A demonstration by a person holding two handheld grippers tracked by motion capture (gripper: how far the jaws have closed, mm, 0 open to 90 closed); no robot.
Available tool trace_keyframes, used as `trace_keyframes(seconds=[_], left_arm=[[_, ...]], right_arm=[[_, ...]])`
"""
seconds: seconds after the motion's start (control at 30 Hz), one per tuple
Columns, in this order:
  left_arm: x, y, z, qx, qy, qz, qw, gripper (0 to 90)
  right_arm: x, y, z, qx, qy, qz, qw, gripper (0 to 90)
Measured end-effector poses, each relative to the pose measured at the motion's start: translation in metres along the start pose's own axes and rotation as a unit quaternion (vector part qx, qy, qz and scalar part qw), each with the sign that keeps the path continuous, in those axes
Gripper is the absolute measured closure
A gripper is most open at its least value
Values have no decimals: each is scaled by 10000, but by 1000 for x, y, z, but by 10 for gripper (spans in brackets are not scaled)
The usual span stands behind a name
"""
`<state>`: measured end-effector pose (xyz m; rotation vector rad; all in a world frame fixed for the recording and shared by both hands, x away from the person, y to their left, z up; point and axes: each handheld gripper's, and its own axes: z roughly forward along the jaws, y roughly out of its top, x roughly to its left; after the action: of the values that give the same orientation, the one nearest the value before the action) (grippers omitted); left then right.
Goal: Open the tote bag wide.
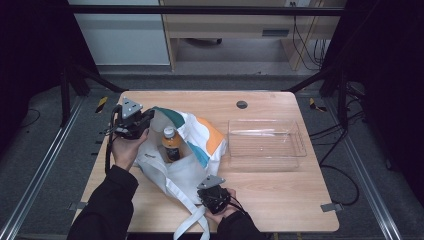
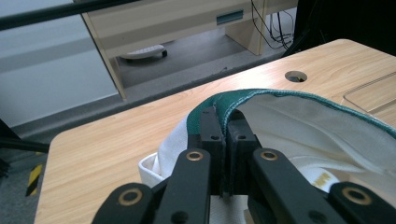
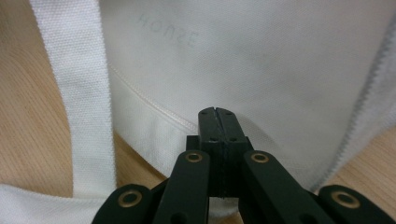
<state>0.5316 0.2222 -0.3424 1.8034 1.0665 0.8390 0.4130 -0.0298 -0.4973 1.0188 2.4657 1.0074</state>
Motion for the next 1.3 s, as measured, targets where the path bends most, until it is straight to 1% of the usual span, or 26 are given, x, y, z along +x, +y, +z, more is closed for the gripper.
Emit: trace_keyframes(seconds=[0.13, 0.5, 0.6, 0.83, 0.97, 1.07, 1.13, 1.3], left_arm=[[2, -2, 9, 117, 52, 30, 9999, 876], [8, -15, 39, 387, 71, -52, 9992, 876], [10, -18, 44, 425, 45, -90, 9990, 876], [11, -24, 53, 562, 76, -58, 9984, 876], [14, -29, 58, 607, 59, -151, 9980, 876], [17, -34, 61, 581, 15, -230, 9980, 876], [17, -35, 62, 570, 4, -244, 9981, 876], [17, -40, 66, 592, 24, -216, 9980, 876]], right_arm=[[1, 1, 1, -9, 3, -21, 10000, 900], [3, 1, 2, -37, 12, -35, 10000, 900], [3, 1, 2, -40, 7, -48, 10000, 900], [4, 1, 3, -57, -7, -42, 10000, 900], [4, 1, 3, -75, 0, -85, 9999, 900], [5, 1, 3, -84, 4, -81, 9999, 900], [5, 1, 4, -87, -3, -78, 9999, 900], [5, 2, 4, -93, -15, -94, 9999, 900]])
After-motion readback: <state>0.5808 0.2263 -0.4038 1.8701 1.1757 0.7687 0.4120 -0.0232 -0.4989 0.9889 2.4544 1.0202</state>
